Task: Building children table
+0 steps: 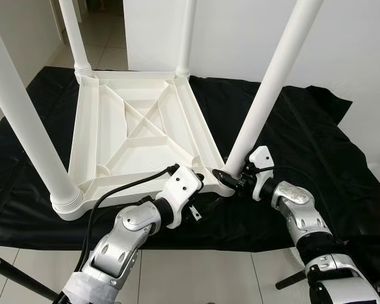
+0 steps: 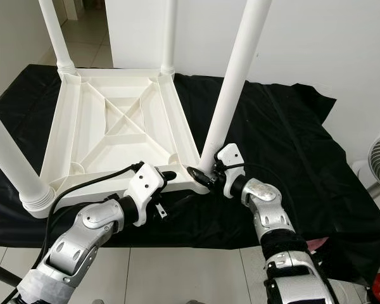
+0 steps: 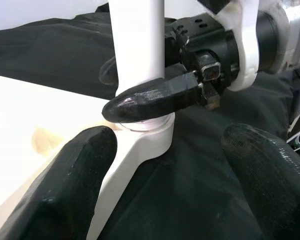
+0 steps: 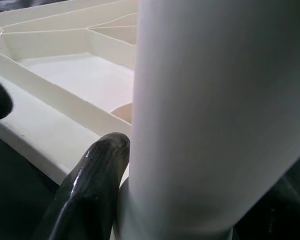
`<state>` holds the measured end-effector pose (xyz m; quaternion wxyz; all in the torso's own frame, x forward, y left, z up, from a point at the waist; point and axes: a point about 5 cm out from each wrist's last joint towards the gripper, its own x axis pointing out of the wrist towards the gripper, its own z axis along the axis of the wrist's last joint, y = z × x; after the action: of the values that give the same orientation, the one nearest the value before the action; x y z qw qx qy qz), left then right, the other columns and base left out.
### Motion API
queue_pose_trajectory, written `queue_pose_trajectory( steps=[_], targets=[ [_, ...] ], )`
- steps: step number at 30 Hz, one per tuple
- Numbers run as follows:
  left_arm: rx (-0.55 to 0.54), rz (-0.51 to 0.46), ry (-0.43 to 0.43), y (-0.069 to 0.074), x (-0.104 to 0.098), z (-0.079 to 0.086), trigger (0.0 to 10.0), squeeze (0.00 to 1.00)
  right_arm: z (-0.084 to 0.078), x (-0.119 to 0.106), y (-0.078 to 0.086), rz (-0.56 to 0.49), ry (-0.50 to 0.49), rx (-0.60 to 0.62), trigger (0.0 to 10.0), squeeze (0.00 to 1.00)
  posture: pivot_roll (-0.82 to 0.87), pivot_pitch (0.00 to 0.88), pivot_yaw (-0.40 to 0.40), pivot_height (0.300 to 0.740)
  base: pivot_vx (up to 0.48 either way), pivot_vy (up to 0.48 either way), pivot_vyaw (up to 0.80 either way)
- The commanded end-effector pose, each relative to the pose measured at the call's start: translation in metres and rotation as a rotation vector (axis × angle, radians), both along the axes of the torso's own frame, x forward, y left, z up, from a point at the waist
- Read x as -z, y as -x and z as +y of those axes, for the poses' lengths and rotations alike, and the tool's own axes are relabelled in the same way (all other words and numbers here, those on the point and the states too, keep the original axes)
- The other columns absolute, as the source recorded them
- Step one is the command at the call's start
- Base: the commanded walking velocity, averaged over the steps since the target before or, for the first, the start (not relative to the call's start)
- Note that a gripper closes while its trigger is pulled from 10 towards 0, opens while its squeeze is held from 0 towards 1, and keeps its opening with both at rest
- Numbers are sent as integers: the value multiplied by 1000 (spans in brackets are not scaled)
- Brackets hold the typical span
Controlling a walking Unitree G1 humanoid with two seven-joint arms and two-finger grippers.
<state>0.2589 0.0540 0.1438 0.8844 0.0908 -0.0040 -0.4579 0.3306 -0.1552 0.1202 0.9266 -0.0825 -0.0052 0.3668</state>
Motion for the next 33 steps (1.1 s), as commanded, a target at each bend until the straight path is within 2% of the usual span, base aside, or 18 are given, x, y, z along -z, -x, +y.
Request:
queue_pose_trajectory(
  steps=[1, 9, 12, 14, 17, 22, 28, 29, 33],
  targets=[
    [-56, -20, -10, -5, -2, 5, 10000, 0, 0, 11, 2, 53, -20, 80, 10000, 0, -16, 0, -89, 740, 0, 0, 0],
    [-88, -20, -25, -11, -1, 9, 10000, 0, 11, 16, 11, 49, -121, 240, 10000, 0, -17, 0, -89, 740, 0, 0, 0],
    [-103, -26, -34, -13, -1, 13, 10000, 0, 22, 14, 19, 26, -170, 340, 10000, 0, -22, 0, -89, 740, 0, 0, 0],
    [-103, -30, -37, -14, -1, 14, 10000, 0, 30, 12, 24, 21, -196, 363, 10000, 0, -20, 0, -91, 740, 0, 0, 0],
    [-103, -32, -38, -14, -1, 14, 10000, 0, 33, 12, 27, 22, -207, 370, 10000, 0, -20, 0, -94, 740, 0, 0, 0],
    [-129, -35, -42, -19, -1, 18, 10000, 0, 53, 9, 36, 23, -251, 466, 10000, 0, -19, 0, -98, 740, 0, 0, 0],
    [-146, -48, -46, -19, -1, 18, 10000, 0, 53, 7, 36, 32, -253, 486, 10000, 0, -17, 0, -95, 740, 0, 0, 0],
    [-144, -51, -47, -18, -1, 18, 10000, 0, 50, 4, 36, 39, -274, 475, 10000, 1000, -16, 0, -95, 740, 0, 0, 0],
    [-140, -49, -46, -18, -1, 19, 10000, 0, 44, -4, 35, 19, -277, 446, 10000, 1000, -15, 0, -95, 740, 0, 0, 0]
  ],
)
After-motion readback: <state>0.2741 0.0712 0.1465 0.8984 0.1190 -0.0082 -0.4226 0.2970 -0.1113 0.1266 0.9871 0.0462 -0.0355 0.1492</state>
